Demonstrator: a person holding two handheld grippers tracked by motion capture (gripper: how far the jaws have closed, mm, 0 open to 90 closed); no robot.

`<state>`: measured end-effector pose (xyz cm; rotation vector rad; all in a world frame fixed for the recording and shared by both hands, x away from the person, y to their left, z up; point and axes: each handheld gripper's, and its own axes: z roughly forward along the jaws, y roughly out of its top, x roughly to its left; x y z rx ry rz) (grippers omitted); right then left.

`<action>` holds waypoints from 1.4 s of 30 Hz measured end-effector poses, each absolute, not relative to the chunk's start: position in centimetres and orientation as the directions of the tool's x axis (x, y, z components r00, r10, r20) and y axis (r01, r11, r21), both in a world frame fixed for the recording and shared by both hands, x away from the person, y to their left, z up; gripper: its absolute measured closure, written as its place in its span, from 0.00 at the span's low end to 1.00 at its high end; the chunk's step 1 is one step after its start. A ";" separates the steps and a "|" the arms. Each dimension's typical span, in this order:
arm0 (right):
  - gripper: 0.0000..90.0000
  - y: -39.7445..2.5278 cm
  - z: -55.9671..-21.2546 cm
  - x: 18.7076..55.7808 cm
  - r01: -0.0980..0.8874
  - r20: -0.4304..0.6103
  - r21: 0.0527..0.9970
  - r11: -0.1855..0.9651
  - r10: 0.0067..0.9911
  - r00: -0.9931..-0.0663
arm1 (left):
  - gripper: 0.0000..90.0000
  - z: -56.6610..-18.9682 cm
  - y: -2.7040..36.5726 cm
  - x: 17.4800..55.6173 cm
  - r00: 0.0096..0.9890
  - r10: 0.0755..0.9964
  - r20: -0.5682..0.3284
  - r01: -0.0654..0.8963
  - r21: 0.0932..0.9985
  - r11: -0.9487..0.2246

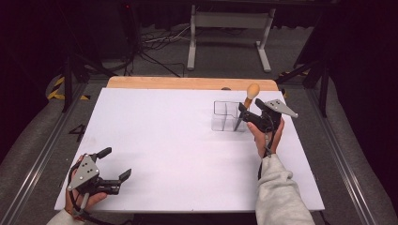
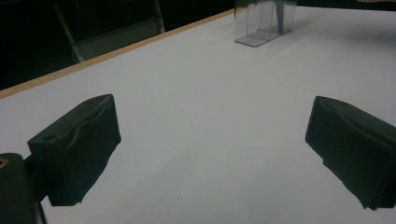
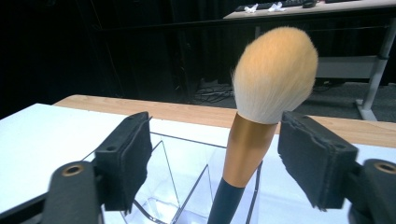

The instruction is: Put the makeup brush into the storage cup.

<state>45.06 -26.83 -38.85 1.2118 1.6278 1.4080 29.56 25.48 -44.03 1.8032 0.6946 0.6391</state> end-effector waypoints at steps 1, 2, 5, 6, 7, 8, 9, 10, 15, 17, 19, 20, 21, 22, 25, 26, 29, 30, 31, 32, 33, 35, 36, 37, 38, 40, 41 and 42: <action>0.27 -26.8 -38.8 45.1 0.219 0.087 0.976 -0.009 0.932 -0.353 | 0.04 -44.0 25.5 29.6 0.689 0.718 0.098 0.156 0.947 -0.279; 0.26 -26.8 -38.8 45.0 0.217 0.085 0.976 -0.007 0.932 -0.353 | 0.04 -44.0 25.5 29.6 0.690 0.717 0.098 0.156 0.947 -0.280; 0.24 -26.8 -38.8 45.0 0.215 0.080 0.977 -0.003 0.933 -0.350 | 0.04 -44.0 25.5 29.6 0.690 0.716 0.102 0.154 0.947 -0.283; 0.22 -26.7 -38.8 45.0 0.213 0.077 0.977 -0.001 0.935 -0.346 | 0.04 -44.0 25.5 29.6 0.691 0.716 0.104 0.155 0.945 -0.287; 0.20 -26.7 -38.8 45.1 0.212 0.076 0.977 -0.001 0.936 -0.345 | 0.04 -44.0 25.5 29.6 0.688 0.718 0.104 0.153 0.947 -0.283; 0.17 -26.7 -38.8 45.1 0.213 0.069 0.977 0.006 0.937 -0.341 | 0.04 -44.0 25.5 29.5 0.687 0.719 0.104 0.154 0.946 -0.284; 0.14 -26.7 -38.8 45.1 0.214 0.071 0.977 0.003 0.939 -0.338 | 0.04 -44.0 25.5 29.5 0.688 0.718 0.104 0.154 0.946 -0.284; 0.11 -26.6 -38.8 45.1 0.216 0.075 0.976 -0.001 0.940 -0.334 | 0.04 -44.0 25.5 29.5 0.688 0.718 0.106 0.153 0.946 -0.286; 0.10 -26.5 -38.9 45.2 0.226 0.072 0.974 0.006 0.939 -0.335 | 0.04 -44.0 25.5 29.5 0.688 0.718 0.102 0.154 0.947 -0.283; 0.08 -26.5 -38.7 45.1 0.212 0.070 0.977 0.003 0.939 -0.337 | 0.04 -44.0 25.5 29.5 0.689 0.717 0.103 0.155 0.946 -0.284; 0.07 -26.5 -38.6 45.0 0.207 0.070 0.978 0.002 0.937 -0.341 | 0.04 -44.0 25.5 29.6 0.689 0.717 0.107 0.152 0.945 -0.288; 0.07 -26.5 -38.6 45.0 0.207 0.070 0.978 0.002 0.937 -0.341 | 0.04 -44.1 25.4 29.6 0.690 0.717 0.102 0.156 0.946 -0.285; 0.06 -26.5 -38.6 45.0 0.206 0.069 0.979 0.003 0.937 -0.342 | 0.04 -44.1 25.4 29.6 0.691 0.714 0.111 0.155 0.943 -0.296; 0.05 -26.5 -38.5 44.9 0.203 0.065 0.979 0.006 0.938 -0.340 | 0.04 -44.1 25.4 29.6 0.691 0.714 0.113 0.151 0.943 -0.296; 0.04 -26.4 -38.4 44.9 0.204 0.045 0.979 0.026 0.940 -0.337 | 0.04 -44.1 25.4 29.6 0.689 0.716 0.112 0.151 0.944 -0.292; 0.04 -26.4 -38.4 44.9 0.202 0.041 0.979 0.030 0.941 -0.337 | 0.04 -44.1 25.4 29.6 0.689 0.716 0.112 0.152 0.944 -0.294; 0.05 -26.4 -38.2 44.7 0.198 0.021 0.979 0.048 0.943 -0.333 | 0.04 -44.1 25.4 29.6 0.688 0.718 0.108 0.156 0.944 -0.291; 0.05 -26.4 -38.1 44.7 0.197 0.019 0.979 0.049 0.943 -0.332 | 0.04 -44.1 25.4 29.6 0.688 0.718 0.107 0.156 0.944 -0.291; 0.05 -26.4 -38.0 44.6 0.194 0.015 0.980 0.053 0.944 -0.330 | 0.04 -44.0 25.4 29.6 0.688 0.717 0.111 0.154 0.943 -0.294; 0.05 -26.4 -37.9 44.6 0.191 0.010 0.980 0.056 0.945 -0.327 | 0.04 -44.0 25.4 29.6 0.689 0.716 0.111 0.154 0.943 -0.295; 0.05 -26.4 -37.9 44.5 0.190 0.009 0.980 0.057 0.944 -0.329 | 0.04 -44.1 25.4 29.6 0.689 0.716 0.112 0.153 0.943 -0.294; 0.05 -26.3 -37.7 44.4 0.185 -0.002 0.980 0.066 0.944 -0.329 | 0.04 -44.0 25.4 29.6 0.688 0.717 0.112 0.154 0.943 -0.295; 0.05 -26.3 -37.7 44.4 0.185 -0.002 0.980 0.066 0.944 -0.329 | 0.04 -44.0 25.4 29.6 0.688 0.717 0.112 0.154 0.943 -0.295; 0.05 -26.3 -37.6 44.3 0.182 -0.006 0.981 0.071 0.943 -0.332 | 0.04 -44.0 25.4 29.6 0.689 0.716 0.112 0.152 0.944 -0.294; 0.06 -26.2 -37.5 44.2 0.182 -0.010 0.981 0.074 0.943 -0.331 | 0.04 -44.0 25.4 29.6 0.689 0.716 0.111 0.152 0.944 -0.293; 0.06 -26.1 -37.4 44.0 0.173 -0.024 0.981 0.086 0.943 -0.332 | 0.04 -44.0 25.4 29.6 0.689 0.717 0.111 0.154 0.943 -0.294; 0.06 -26.1 -37.3 43.9 0.174 -0.025 0.981 0.087 0.943 -0.330 | 0.04 -44.1 25.4 29.6 0.690 0.715 0.112 0.155 0.942 -0.297; 0.06 -26.1 -37.3 43.9 0.170 -0.027 0.982 0.088 0.942 -0.334 | 0.04 -44.1 25.4 29.6 0.690 0.715 0.112 0.155 0.942 -0.297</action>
